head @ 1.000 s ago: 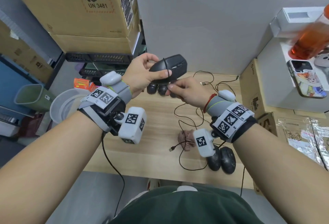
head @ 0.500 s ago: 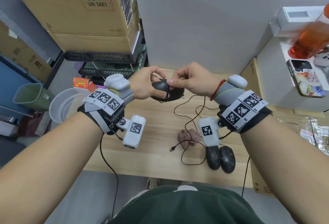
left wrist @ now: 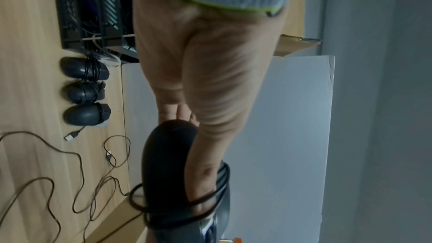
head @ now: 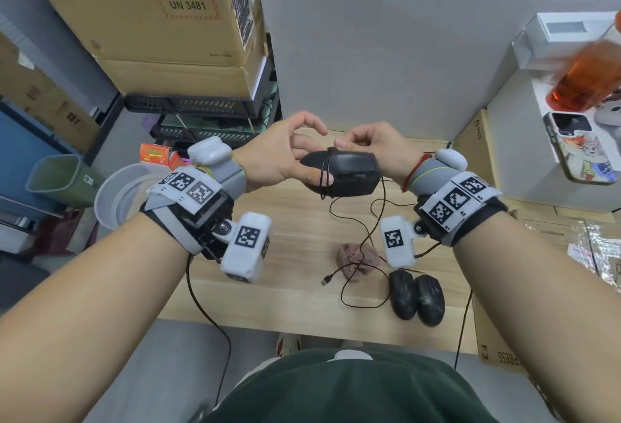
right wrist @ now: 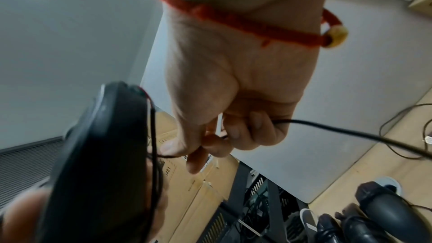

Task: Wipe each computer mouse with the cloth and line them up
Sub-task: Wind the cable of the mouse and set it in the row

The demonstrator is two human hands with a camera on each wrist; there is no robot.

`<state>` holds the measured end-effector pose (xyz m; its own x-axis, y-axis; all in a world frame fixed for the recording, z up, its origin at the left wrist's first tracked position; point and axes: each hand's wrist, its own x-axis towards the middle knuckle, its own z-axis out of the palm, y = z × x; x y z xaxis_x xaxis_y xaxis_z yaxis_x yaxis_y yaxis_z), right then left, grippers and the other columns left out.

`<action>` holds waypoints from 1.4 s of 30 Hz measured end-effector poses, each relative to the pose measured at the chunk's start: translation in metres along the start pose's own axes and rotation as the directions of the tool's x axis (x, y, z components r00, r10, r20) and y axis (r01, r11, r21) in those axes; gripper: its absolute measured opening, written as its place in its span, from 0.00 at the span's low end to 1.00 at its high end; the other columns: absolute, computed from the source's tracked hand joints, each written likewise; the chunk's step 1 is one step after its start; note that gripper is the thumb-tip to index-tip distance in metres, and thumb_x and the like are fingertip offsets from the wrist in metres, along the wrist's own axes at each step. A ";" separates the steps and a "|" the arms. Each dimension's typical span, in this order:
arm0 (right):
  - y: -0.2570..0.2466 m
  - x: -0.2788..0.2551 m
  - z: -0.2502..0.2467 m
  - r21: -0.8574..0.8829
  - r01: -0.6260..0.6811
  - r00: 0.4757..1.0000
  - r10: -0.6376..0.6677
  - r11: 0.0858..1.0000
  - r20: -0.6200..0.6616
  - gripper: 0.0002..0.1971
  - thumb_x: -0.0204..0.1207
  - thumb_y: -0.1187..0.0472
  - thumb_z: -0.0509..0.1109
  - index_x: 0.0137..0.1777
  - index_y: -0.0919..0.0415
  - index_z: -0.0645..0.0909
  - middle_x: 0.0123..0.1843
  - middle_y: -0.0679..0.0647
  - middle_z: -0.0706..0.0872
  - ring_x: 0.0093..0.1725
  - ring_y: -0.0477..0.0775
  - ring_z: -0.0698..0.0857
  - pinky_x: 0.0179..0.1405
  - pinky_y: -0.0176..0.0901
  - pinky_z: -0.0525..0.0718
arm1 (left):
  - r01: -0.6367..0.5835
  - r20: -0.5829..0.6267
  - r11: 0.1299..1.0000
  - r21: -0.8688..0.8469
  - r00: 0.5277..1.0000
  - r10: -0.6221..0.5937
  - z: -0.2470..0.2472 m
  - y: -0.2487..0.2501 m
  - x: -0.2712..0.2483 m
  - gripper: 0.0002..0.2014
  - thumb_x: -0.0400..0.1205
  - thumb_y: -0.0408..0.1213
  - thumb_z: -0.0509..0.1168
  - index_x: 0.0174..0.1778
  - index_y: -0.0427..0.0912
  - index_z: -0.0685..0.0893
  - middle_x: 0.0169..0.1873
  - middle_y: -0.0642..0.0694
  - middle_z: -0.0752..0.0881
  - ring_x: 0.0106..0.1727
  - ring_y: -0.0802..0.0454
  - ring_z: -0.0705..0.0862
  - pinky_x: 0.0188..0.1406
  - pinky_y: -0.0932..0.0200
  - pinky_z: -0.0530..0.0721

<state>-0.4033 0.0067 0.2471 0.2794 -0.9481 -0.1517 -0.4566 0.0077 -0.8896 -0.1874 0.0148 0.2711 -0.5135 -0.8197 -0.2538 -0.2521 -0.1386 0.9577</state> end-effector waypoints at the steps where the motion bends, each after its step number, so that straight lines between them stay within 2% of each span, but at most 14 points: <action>1: 0.001 -0.002 0.000 -0.043 -0.011 1.000 0.012 0.999 0.023 0.09 0.78 0.59 0.76 0.38 0.61 0.84 0.32 0.54 0.80 0.34 0.51 0.75 0.30 0.38 0.73 | -0.012 -0.022 0.999 -0.034 1.000 0.011 0.000 0.001 0.000 0.34 0.61 0.26 0.82 0.59 0.44 0.73 0.47 0.44 0.92 0.47 0.47 0.91 0.46 0.44 0.90; 4: 0.004 -0.006 0.010 -0.123 -0.025 1.000 0.027 0.992 0.015 0.17 0.77 0.75 0.68 0.32 0.54 0.77 0.24 0.46 0.78 0.25 0.46 0.72 0.24 0.37 0.71 | -0.046 -0.147 0.990 -0.130 0.989 0.027 -0.001 0.000 0.003 0.35 0.63 0.26 0.84 0.60 0.43 0.72 0.54 0.36 0.91 0.49 0.45 0.91 0.43 0.44 0.89; 7: 0.012 -0.007 0.026 -0.049 -0.009 0.998 0.012 0.999 0.069 0.14 0.86 0.59 0.65 0.38 0.53 0.85 0.20 0.44 0.75 0.21 0.43 0.69 0.25 0.38 0.68 | -0.074 -0.335 0.981 -0.178 0.942 0.010 -0.003 -0.003 0.007 0.37 0.61 0.30 0.86 0.61 0.42 0.72 0.54 0.33 0.90 0.48 0.46 0.91 0.49 0.43 0.89; 11: 0.005 -0.008 0.032 -0.257 0.067 0.990 -0.033 0.964 0.135 0.13 0.84 0.50 0.67 0.44 0.51 0.91 0.21 0.43 0.72 0.23 0.41 0.70 0.29 0.35 0.66 | -0.018 -0.470 0.998 -0.058 0.883 -0.011 -0.009 -0.009 0.010 0.39 0.54 0.43 0.89 0.55 0.50 0.74 0.47 0.41 0.93 0.48 0.35 0.92 0.50 0.19 0.84; 14: -0.008 -0.008 0.029 -0.263 0.103 0.986 -0.063 0.959 0.155 0.13 0.82 0.47 0.70 0.39 0.49 0.90 0.25 0.47 0.80 0.26 0.41 0.72 0.32 0.41 0.70 | 0.063 -0.484 0.993 0.099 0.875 -0.007 -0.014 -0.014 0.014 0.35 0.58 0.38 0.89 0.53 0.53 0.73 0.44 0.46 0.93 0.44 0.42 0.92 0.47 0.28 0.88; 17: -0.017 -0.006 0.018 -0.173 0.123 0.984 -0.097 0.977 0.148 0.12 0.82 0.52 0.72 0.39 0.56 0.89 0.36 0.61 0.90 0.33 0.52 0.79 0.36 0.45 0.77 | 0.124 -0.443 0.957 0.264 0.897 0.006 -0.019 -0.020 0.015 0.36 0.57 0.38 0.89 0.52 0.57 0.74 0.44 0.50 0.92 0.45 0.46 0.91 0.48 0.36 0.90; 19: -0.023 -0.003 0.010 -0.145 0.133 0.987 -0.117 0.981 0.112 0.12 0.81 0.53 0.72 0.42 0.59 0.89 0.35 0.63 0.91 0.32 0.55 0.81 0.35 0.45 0.77 | 0.139 -0.389 0.923 0.359 0.921 0.013 -0.018 -0.023 0.013 0.37 0.56 0.39 0.89 0.54 0.58 0.74 0.44 0.49 0.92 0.46 0.45 0.91 0.49 0.38 0.90; 23: -0.028 0.003 -0.003 -0.216 0.137 0.990 -0.139 0.967 0.008 0.12 0.80 0.52 0.74 0.42 0.60 0.90 0.20 0.41 0.77 0.22 0.40 0.71 0.27 0.32 0.69 | 0.095 -0.217 0.905 0.415 0.976 -0.003 -0.011 -0.020 0.010 0.36 0.58 0.36 0.89 0.51 0.60 0.73 0.45 0.48 0.92 0.42 0.47 0.90 0.49 0.41 0.90; 26: -0.024 0.007 -0.006 -0.202 0.112 0.992 -0.121 0.973 -0.036 0.12 0.79 0.53 0.75 0.43 0.62 0.89 0.16 0.39 0.72 0.20 0.40 0.70 0.24 0.27 0.65 | 0.044 -0.131 0.917 0.397 0.991 0.009 -0.008 -0.014 0.006 0.35 0.61 0.30 0.87 0.52 0.58 0.72 0.46 0.47 0.91 0.36 0.54 0.87 0.42 0.50 0.88; 31: -0.011 0.011 -0.004 -0.142 0.077 0.994 -0.087 0.987 -0.066 0.10 0.79 0.53 0.75 0.38 0.54 0.86 0.22 0.41 0.76 0.21 0.37 0.72 0.26 0.27 0.69 | -0.035 -0.048 0.965 0.259 0.998 0.049 -0.003 -0.005 -0.001 0.36 0.62 0.21 0.85 0.55 0.49 0.73 0.48 0.37 0.91 0.41 0.49 0.89 0.48 0.40 0.89; 35: 0.004 0.010 -0.001 -0.114 0.053 0.997 -0.058 0.992 -0.047 0.09 0.80 0.61 0.74 0.37 0.56 0.84 0.29 0.48 0.82 0.28 0.41 0.77 0.30 0.35 0.76 | -0.076 -0.098 0.994 0.078 0.992 0.084 -0.002 0.003 -0.003 0.35 0.62 0.20 0.84 0.56 0.46 0.72 0.42 0.45 0.91 0.46 0.46 0.89 0.47 0.25 0.85; 38: 0.013 0.009 0.008 -0.168 0.021 1.000 -0.024 0.986 -0.015 0.14 0.74 0.71 0.70 0.32 0.53 0.82 0.26 0.46 0.80 0.28 0.47 0.76 0.30 0.41 0.75 | -0.117 -0.233 0.992 -0.046 0.967 0.103 -0.005 0.007 -0.001 0.34 0.63 0.24 0.85 0.57 0.44 0.72 0.47 0.40 0.92 0.49 0.45 0.92 0.42 0.47 0.91; 40: 0.013 0.005 0.017 -0.120 0.058 0.998 -0.054 0.991 0.036 0.13 0.80 0.64 0.69 0.35 0.49 0.85 0.22 0.43 0.79 0.24 0.42 0.73 0.28 0.40 0.74 | -0.129 -0.344 0.991 -0.039 0.933 0.108 -0.006 0.009 0.003 0.34 0.64 0.25 0.85 0.58 0.43 0.72 0.51 0.35 0.91 0.51 0.43 0.92 0.47 0.49 0.92; 42: 0.008 0.000 0.024 -0.108 0.057 0.991 -0.043 0.993 0.126 0.11 0.86 0.57 0.67 0.44 0.53 0.88 0.23 0.40 0.80 0.24 0.39 0.72 0.30 0.33 0.73 | -0.120 -0.431 0.993 -0.009 0.896 0.104 -0.008 0.005 0.006 0.33 0.65 0.25 0.85 0.57 0.42 0.72 0.51 0.34 0.91 0.48 0.45 0.92 0.47 0.49 0.92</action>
<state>-0.3873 0.0145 0.2296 0.4030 -0.9000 -0.1662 -0.5286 -0.0806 -0.8451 -0.1856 0.0043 0.2758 -0.1333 -0.9887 -0.0692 -0.1817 -0.0442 0.9824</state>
